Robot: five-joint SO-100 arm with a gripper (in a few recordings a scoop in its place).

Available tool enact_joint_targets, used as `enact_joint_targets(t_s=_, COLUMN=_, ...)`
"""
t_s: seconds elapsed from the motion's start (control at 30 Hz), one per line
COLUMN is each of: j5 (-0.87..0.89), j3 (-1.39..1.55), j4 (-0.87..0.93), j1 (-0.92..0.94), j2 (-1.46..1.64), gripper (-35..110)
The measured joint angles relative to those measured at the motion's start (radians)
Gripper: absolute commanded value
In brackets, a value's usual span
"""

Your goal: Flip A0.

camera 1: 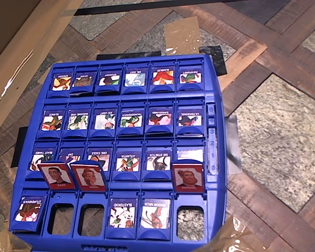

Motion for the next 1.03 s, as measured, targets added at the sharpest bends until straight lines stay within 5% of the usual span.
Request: enact_joint_targets(t_s=1.03, j5=-0.011, j3=0.000, j4=0.000, j1=0.000, j2=0.000, gripper=0)
